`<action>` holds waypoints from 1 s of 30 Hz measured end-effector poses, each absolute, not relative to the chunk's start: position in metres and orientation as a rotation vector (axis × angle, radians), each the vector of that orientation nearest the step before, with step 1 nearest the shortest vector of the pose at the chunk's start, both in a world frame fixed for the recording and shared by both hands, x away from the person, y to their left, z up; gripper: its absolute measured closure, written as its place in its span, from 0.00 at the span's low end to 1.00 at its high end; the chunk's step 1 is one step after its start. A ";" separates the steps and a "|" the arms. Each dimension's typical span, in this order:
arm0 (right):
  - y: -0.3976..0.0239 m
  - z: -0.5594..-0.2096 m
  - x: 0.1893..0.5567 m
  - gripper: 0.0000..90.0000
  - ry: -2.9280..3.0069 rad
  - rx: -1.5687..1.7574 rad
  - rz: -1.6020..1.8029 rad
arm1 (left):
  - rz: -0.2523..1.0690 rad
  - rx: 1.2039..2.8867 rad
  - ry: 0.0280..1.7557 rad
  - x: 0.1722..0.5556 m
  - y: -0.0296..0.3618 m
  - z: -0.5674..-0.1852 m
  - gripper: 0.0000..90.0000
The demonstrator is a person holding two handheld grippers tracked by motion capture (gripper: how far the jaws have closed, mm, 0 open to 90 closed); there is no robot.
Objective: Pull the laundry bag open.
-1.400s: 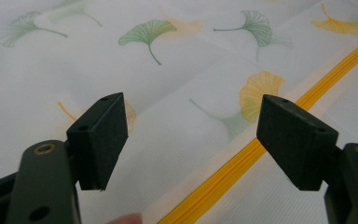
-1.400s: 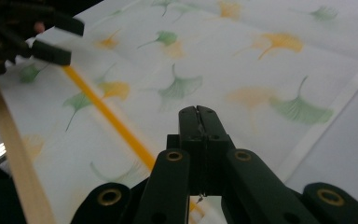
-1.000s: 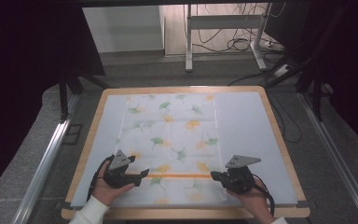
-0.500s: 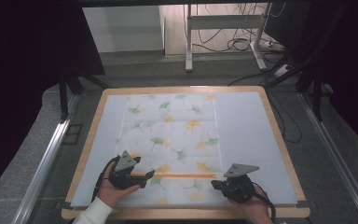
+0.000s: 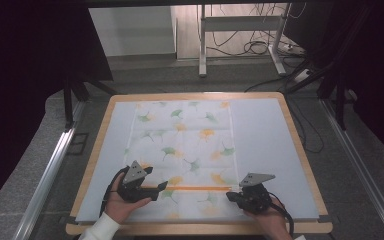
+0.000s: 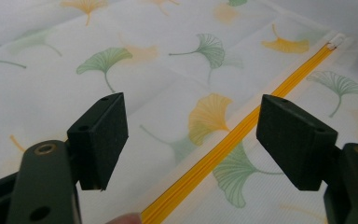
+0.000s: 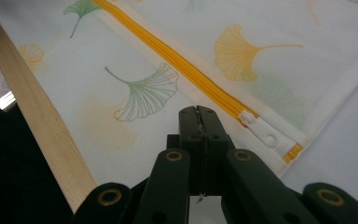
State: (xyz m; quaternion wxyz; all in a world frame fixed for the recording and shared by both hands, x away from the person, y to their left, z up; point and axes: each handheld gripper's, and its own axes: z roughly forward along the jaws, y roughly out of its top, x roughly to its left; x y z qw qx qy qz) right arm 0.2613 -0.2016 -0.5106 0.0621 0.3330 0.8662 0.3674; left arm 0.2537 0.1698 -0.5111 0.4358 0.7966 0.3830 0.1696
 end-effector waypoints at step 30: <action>-0.211 -0.520 0.245 0.99 2.623 1.041 1.021 | 0.311 2.090 0.739 0.278 0.061 -0.502 0.36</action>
